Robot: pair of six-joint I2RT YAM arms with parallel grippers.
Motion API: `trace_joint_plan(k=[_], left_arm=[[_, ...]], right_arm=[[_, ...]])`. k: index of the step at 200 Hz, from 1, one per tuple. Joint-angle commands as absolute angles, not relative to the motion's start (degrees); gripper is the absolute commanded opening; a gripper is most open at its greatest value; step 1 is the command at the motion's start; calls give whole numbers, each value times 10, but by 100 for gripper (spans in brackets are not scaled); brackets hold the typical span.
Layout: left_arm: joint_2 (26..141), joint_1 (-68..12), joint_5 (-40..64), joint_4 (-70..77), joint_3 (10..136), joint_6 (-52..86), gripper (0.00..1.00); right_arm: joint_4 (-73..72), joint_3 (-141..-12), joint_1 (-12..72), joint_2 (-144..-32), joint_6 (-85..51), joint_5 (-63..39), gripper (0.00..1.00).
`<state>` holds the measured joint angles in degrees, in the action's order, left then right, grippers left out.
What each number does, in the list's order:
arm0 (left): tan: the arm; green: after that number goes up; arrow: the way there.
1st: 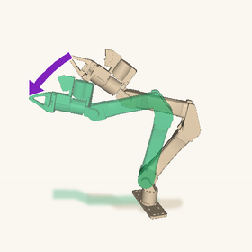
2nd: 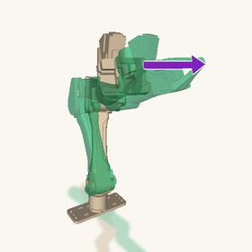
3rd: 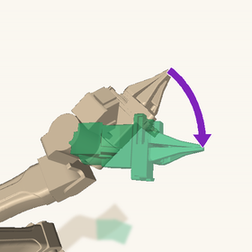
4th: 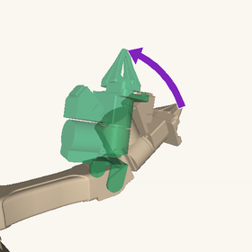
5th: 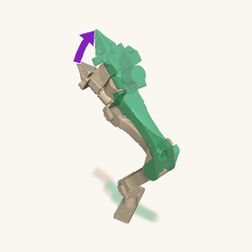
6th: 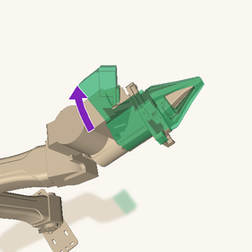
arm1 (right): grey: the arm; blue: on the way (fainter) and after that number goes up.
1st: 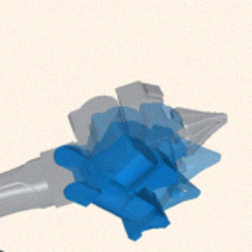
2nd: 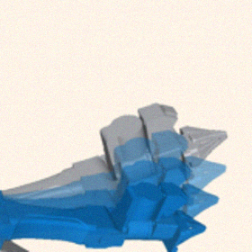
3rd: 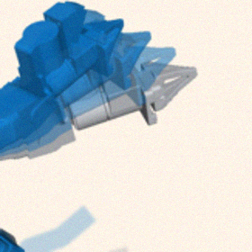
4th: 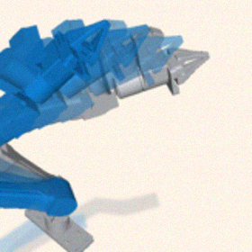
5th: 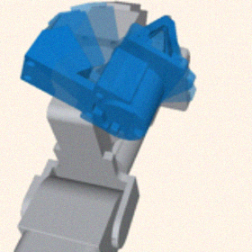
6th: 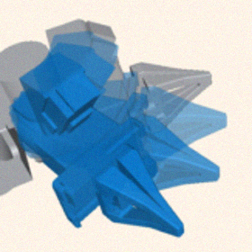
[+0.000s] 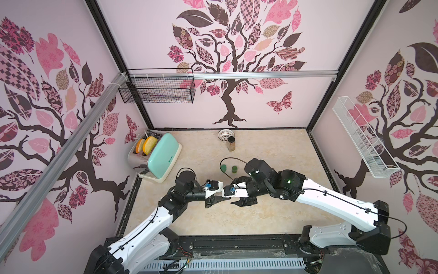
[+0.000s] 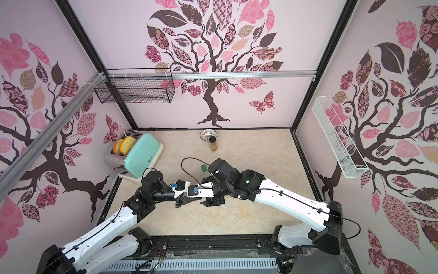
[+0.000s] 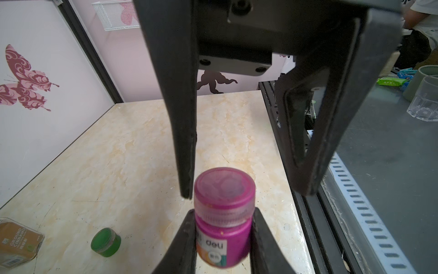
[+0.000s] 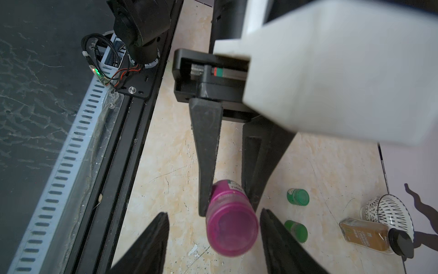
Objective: Close the paint jar lid
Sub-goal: Screw the lid onto the paint jar.
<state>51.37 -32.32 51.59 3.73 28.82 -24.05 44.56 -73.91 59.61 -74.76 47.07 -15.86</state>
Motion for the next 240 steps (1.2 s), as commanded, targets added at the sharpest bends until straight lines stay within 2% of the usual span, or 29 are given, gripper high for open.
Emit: trace_joint_plan(k=[1, 107, 197, 240], left_arm=[[511, -326, 524, 35, 304, -246, 24], [511, -327, 523, 35, 304, -247, 25], [509, -327, 521, 35, 303, -248, 26], [501, -328, 504, 35, 301, -252, 26]], right_arm=[[453, -772, 589, -753, 472, -167, 59], [477, -782, 565, -768, 466, -191, 54], [480, -789, 561, -780, 442, -192, 27], [449, -799, 561, -801, 283, -149, 17]])
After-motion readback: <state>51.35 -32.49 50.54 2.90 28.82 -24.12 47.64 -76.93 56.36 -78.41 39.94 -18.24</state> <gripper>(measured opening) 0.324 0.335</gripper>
